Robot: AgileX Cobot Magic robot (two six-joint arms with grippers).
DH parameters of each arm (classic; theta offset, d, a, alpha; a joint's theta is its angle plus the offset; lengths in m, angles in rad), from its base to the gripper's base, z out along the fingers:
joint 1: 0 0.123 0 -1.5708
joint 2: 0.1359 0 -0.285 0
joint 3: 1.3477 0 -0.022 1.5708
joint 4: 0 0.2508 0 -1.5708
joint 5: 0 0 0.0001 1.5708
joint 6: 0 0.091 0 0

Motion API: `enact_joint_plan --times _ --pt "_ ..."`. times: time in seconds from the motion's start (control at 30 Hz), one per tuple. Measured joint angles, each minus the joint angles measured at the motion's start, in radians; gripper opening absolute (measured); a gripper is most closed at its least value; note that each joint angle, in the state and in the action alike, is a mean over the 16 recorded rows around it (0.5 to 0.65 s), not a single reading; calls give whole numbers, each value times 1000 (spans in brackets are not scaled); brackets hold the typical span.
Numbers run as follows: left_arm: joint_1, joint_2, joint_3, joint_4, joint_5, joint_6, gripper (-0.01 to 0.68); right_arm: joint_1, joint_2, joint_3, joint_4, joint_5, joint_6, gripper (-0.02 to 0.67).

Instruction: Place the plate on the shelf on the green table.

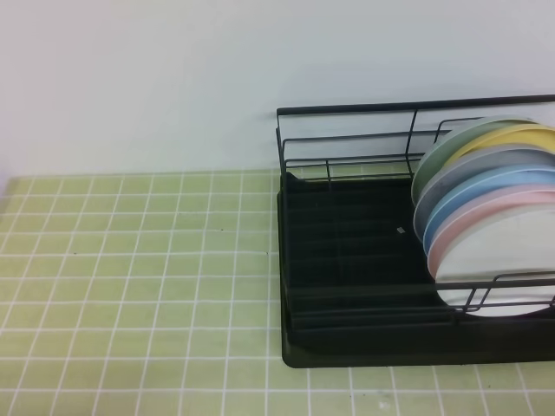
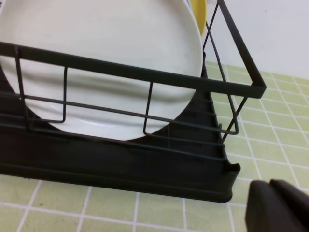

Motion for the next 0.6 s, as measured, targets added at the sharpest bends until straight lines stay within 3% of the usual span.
enact_joint_plan --times 0.6 --pt "0 2 0 0 2 0 -2 0 0 0 0 0 1 0"
